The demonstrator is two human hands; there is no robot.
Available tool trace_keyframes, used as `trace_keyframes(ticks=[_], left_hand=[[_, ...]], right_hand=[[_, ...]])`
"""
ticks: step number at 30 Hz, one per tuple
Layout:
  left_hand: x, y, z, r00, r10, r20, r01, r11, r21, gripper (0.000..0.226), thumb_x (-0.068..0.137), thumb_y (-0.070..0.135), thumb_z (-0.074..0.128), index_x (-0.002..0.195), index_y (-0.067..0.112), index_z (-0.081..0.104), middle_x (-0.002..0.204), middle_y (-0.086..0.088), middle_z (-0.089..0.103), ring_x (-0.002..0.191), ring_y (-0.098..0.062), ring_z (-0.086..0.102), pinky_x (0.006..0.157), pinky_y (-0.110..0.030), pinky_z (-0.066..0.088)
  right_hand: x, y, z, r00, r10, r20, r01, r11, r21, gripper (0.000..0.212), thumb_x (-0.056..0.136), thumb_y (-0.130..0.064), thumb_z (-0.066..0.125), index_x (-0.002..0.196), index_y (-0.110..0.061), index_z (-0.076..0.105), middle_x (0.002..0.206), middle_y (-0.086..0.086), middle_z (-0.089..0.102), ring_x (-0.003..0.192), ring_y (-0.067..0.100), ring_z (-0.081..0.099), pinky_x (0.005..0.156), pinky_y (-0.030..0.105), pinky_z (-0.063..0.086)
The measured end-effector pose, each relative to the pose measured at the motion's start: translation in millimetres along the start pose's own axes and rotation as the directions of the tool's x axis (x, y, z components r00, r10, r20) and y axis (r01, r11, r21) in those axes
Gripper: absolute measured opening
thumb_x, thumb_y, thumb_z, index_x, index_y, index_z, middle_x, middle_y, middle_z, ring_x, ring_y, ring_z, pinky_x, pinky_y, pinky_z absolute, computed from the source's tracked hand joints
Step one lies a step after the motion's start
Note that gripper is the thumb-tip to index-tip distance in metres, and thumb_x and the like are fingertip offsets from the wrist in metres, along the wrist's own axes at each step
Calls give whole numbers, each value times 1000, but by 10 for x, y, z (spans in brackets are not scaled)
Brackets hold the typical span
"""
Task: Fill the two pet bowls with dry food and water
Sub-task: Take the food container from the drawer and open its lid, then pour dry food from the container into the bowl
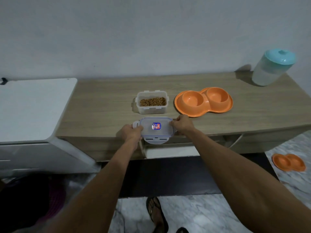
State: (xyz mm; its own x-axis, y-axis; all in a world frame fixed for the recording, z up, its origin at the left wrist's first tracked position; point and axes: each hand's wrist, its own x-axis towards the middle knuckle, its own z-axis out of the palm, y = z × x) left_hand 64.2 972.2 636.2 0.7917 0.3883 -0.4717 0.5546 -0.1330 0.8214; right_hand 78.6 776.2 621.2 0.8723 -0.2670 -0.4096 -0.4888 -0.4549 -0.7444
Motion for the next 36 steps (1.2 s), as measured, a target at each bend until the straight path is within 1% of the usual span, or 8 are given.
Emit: trace_keyframes(ticks=[4,8,14,19,23,27,30,36], left_hand=[[129,22,55,1000,27,-4,-26,994,108,34,80,15,74,110,3,65,102,-14,70,88,-30,70,69,-35,60],[220,57,95,999,50,2,-49,979,198,47,76,17,78,116,2,59,112,-15,66,95,-32,67,75,-39,59],[255,98,126,995,103,-1,-94,917,388,50,82,22,75,122,-1,54,124,-16,60,112,-31,59,70,-26,35],[300,148,136,991,129,21,-124,875,469,55,81,27,76,123,1,51,126,-16,56,110,-30,58,70,-29,38],[272,172,123,979,198,55,-195,809,555,62,82,27,74,132,5,44,133,-16,49,116,-30,53,72,-29,37],[265,153,89,887,410,211,-418,522,743,67,86,32,68,143,20,36,137,-12,40,118,-26,46,78,-30,38],[312,92,129,790,504,348,-555,347,757,59,88,38,64,141,24,42,132,-9,45,120,-26,45,92,-36,42],[380,17,187,770,484,416,-598,322,734,52,88,43,60,136,26,49,132,-6,45,124,-25,43,97,-39,41]], right_hand=[[133,-47,85,999,35,-35,-37,997,-69,19,91,-21,60,78,-6,59,85,15,64,79,30,61,69,40,48],[278,-66,135,998,27,-55,-35,990,-135,27,88,-27,57,98,-3,66,98,17,69,94,34,65,78,45,54],[336,-141,172,996,25,-84,-46,964,-262,27,91,-28,53,102,-6,65,109,17,67,102,36,63,77,40,49],[331,-344,173,963,-33,-269,-73,924,-375,34,96,-31,53,117,-7,62,121,14,59,111,36,60,85,42,48],[466,-610,158,949,-50,-312,-8,984,-180,44,96,-38,46,113,0,61,111,17,64,100,35,62,72,36,41],[672,-848,183,969,100,-224,-93,995,43,51,94,-43,52,121,1,58,115,17,66,102,36,66,73,37,52],[791,-887,242,971,181,-155,-159,976,148,39,93,-30,59,116,1,62,113,18,69,95,35,69,79,45,61],[837,-963,223,969,239,-68,-213,939,270,14,94,-15,59,88,-3,55,109,16,64,75,30,69,72,44,63]])
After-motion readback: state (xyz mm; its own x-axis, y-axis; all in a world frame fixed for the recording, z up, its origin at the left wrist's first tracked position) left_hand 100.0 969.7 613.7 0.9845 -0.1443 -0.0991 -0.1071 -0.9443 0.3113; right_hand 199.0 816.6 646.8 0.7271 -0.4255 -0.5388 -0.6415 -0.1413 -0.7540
